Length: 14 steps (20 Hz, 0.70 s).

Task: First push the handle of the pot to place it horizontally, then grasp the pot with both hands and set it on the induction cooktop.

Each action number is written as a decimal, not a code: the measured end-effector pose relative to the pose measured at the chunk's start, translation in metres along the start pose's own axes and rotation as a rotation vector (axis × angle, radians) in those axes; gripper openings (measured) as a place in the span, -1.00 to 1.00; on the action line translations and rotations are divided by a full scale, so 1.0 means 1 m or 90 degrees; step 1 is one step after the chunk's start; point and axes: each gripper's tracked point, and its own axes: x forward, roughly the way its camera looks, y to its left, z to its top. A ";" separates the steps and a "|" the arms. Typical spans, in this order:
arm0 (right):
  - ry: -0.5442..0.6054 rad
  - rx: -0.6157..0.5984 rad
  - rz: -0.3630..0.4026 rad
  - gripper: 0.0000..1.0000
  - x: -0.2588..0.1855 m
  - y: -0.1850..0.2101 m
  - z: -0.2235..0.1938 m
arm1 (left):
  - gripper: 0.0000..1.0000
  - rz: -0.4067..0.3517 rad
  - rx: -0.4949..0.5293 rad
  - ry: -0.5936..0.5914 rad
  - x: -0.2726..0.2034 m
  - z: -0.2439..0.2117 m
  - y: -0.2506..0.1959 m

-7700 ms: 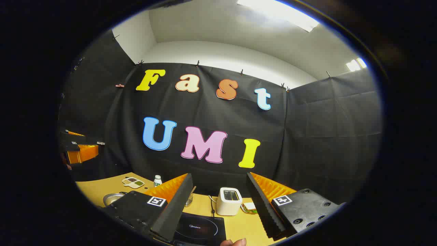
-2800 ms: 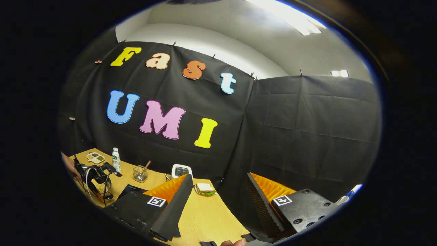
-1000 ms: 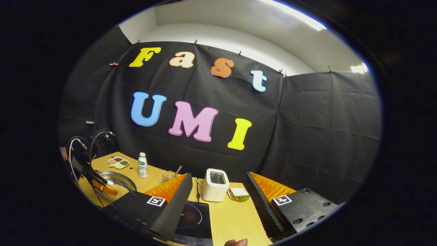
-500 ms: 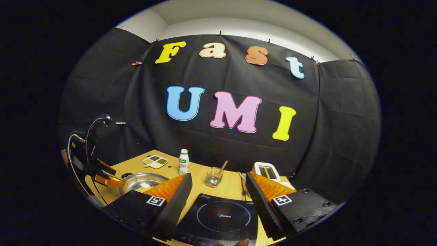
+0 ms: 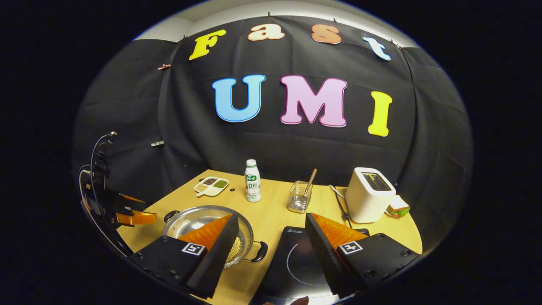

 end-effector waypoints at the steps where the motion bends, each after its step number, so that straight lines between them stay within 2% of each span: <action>1: 0.014 -0.001 0.000 0.96 0.008 0.003 -0.009 | 0.92 0.001 -0.006 0.008 0.007 -0.003 0.005; 5: 0.085 -0.011 0.000 0.96 0.040 0.012 -0.050 | 0.92 0.002 -0.031 0.045 0.036 -0.016 0.018; 14: 0.226 -0.003 0.017 0.97 0.084 0.019 -0.121 | 0.92 -0.001 -0.025 0.128 0.100 -0.034 0.028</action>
